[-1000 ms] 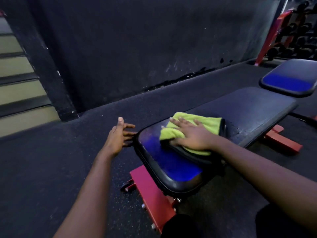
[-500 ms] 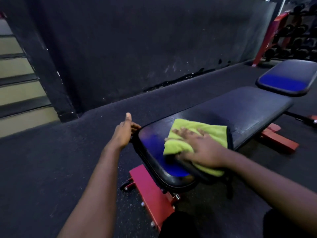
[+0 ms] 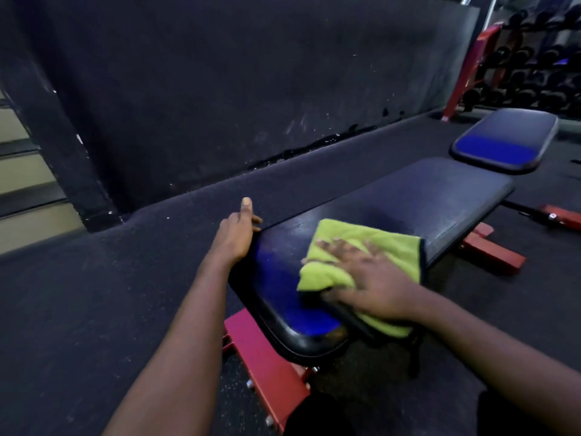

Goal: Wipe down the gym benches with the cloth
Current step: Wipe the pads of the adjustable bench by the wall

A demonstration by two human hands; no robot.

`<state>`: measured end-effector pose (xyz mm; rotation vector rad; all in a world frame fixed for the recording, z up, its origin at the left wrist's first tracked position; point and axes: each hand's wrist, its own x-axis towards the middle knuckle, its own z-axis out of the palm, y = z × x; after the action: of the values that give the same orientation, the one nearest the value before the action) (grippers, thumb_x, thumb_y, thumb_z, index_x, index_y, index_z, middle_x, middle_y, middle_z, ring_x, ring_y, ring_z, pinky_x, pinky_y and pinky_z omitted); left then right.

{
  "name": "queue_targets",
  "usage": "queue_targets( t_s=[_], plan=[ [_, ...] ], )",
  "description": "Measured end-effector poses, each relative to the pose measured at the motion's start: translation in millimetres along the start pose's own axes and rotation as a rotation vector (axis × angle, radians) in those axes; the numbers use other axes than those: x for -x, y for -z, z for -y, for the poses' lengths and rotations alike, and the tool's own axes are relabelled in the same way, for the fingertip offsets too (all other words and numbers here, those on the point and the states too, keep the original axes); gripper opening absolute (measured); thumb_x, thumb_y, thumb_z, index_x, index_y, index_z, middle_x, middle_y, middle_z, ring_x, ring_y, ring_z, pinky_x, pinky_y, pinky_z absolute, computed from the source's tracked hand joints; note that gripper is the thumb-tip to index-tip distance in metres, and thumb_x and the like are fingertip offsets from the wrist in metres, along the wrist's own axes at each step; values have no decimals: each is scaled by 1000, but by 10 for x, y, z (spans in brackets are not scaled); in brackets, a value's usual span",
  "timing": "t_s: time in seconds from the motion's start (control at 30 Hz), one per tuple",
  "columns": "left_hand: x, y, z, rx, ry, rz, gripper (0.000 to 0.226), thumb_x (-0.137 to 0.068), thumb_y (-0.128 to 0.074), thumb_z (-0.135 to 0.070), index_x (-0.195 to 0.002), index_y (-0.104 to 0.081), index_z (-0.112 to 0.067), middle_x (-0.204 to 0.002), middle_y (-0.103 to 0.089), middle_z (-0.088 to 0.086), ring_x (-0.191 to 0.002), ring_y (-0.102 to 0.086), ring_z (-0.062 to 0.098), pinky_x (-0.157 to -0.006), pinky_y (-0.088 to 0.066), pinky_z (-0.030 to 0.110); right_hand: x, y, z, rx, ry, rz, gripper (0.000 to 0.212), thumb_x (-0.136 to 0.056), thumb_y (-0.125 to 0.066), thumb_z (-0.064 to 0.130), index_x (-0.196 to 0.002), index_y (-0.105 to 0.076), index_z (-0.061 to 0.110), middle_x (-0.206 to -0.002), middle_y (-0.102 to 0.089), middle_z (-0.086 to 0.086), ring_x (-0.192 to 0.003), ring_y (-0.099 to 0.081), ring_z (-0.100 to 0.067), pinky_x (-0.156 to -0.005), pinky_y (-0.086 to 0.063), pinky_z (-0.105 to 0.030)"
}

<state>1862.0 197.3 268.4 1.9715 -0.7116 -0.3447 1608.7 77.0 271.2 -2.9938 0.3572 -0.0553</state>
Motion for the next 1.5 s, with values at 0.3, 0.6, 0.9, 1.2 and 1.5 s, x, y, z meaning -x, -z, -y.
queue_targets(
  t_s=[0.3,0.6,0.9,1.2,1.5],
  plan=[
    [-14,-313,-247,-461,64,31,76,-101,-7,-58,-136,-55,-11,-142,-49,19,-132,-44,36,-108,-31,43,-533,5,-133,33,-272,-44,64,-94,-35,64,-152,-17,49,-166,-1,9,-153,-3,-17,-121,-2,-56],
    [99,-345,-291,-573,21,32,74,-103,-8,-54,-134,-53,-3,-137,-52,26,-127,-47,39,-103,-34,44,-65,163,-911,-68,-536,-87,69,-96,-44,57,-156,-19,34,-165,-3,12,-152,-1,-8,-121,2,-49],
    [34,-346,-269,-505,44,12,75,-101,-8,-57,-135,-53,-7,-136,-51,24,-127,-46,38,-103,-34,46,-717,72,-448,31,-96,-8,64,-93,-38,67,-151,-15,53,-166,1,10,-152,1,-13,-121,2,-54],
    [-65,-383,-198,-484,41,4,77,-99,-7,-61,-132,-56,-13,-135,-52,20,-125,-47,36,-103,-34,47,-1425,329,-1241,16,-528,55,76,-92,-39,69,-156,-24,30,-167,-4,5,-153,-2,-21,-118,-2,-62],
    [-115,-364,-134,-367,57,-4,80,-96,-6,-65,-134,-56,-16,-138,-50,18,-128,-45,34,-105,-33,47,-988,112,-706,-38,-31,33,65,-96,-46,58,-154,-19,43,-164,-4,19,-151,0,-5,-119,4,-47]
  ],
)
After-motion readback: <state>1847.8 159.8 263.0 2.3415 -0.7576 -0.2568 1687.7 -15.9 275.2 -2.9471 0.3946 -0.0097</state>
